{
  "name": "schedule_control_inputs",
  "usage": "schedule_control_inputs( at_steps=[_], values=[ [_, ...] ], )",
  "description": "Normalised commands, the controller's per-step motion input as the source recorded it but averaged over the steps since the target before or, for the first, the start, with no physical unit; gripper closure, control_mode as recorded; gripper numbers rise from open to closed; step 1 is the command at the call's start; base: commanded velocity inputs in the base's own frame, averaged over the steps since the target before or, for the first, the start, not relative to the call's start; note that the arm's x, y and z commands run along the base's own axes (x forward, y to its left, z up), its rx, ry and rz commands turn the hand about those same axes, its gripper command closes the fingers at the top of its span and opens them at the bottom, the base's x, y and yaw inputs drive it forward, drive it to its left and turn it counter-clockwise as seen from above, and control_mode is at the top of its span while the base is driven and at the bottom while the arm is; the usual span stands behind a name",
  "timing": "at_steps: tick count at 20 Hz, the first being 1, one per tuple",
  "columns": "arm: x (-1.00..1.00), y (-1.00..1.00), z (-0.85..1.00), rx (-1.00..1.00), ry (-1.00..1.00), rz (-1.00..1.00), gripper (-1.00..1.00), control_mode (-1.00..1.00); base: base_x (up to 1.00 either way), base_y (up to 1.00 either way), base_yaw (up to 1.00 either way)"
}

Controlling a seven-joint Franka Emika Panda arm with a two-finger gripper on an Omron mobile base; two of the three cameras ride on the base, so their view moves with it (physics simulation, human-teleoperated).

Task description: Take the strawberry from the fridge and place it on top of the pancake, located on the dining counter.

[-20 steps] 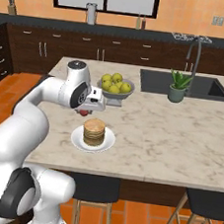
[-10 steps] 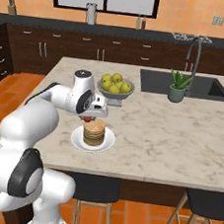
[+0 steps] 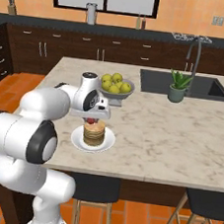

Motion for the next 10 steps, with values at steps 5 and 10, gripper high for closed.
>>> schedule_control_inputs(
  at_steps=[5,10],
  values=[
    [0.44,-0.09,-0.2,0.0,0.1,0.0,1.0,-1.0,0.0,0.0,0.0],
    [0.21,-0.06,-0.29,0.0,0.06,0.0,1.0,-1.0,0.0,0.0,0.0]
  ],
)
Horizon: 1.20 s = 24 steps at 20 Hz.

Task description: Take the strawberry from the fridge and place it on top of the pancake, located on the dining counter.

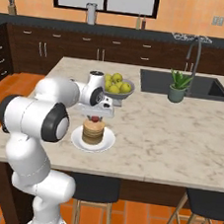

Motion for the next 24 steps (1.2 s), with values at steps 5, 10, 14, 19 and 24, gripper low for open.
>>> schedule_control_inputs(
  at_steps=[5,10,14,19,24],
  values=[
    [-0.11,0.0,-0.39,0.0,0.02,0.02,1.0,-1.0,0.0,0.0,0.0],
    [-0.51,0.06,-0.33,-0.01,0.0,0.05,1.0,-1.0,0.0,0.0,0.0],
    [-0.33,0.1,-0.39,-0.04,0.0,0.05,1.0,-1.0,0.0,0.0,0.0],
    [-0.13,0.08,-0.4,-0.03,0.0,0.05,-1.0,-1.0,0.0,0.0,0.0],
    [-0.09,0.05,-0.25,0.0,0.0,0.05,-1.0,-1.0,0.0,0.0,0.0]
  ],
)
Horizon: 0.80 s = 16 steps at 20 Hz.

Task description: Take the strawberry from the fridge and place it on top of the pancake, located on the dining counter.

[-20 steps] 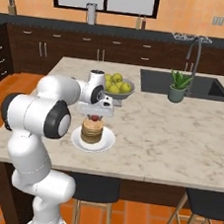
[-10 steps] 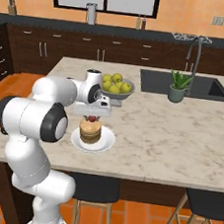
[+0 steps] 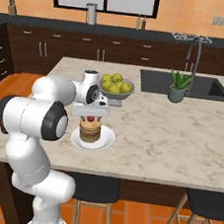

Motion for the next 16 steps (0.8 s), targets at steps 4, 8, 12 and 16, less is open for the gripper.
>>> schedule_control_inputs(
  at_steps=[4,8,12,16],
  values=[
    [-0.28,0.01,0.08,0.0,0.0,0.01,-1.0,-1.0,0.0,0.0,0.0],
    [-0.62,0.0,0.42,0.0,-0.02,0.0,-1.0,-1.0,0.0,0.0,0.0],
    [-0.61,0.0,0.4,0.0,-0.02,0.0,-1.0,-1.0,0.0,0.0,0.0],
    [-0.69,0.0,0.32,0.0,-0.06,0.0,-1.0,-1.0,0.0,0.0,0.0]
  ],
)
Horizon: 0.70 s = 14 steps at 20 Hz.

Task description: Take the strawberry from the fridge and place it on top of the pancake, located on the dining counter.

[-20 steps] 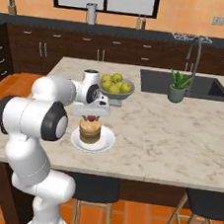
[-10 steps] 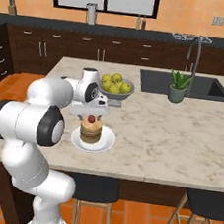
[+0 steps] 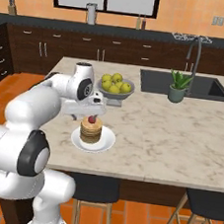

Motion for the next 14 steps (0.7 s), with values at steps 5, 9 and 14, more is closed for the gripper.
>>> schedule_control_inputs(
  at_steps=[5,9,14],
  values=[
    [-0.85,-0.09,0.43,0.0,-0.12,0.0,-1.0,-1.0,0.0,0.0,0.0],
    [-0.94,-0.24,0.63,0.02,-0.15,0.0,-1.0,-1.0,0.0,0.0,0.0],
    [-0.88,-0.3,0.75,0.02,-0.15,0.0,-1.0,-1.0,0.0,0.0,0.0]
  ],
)
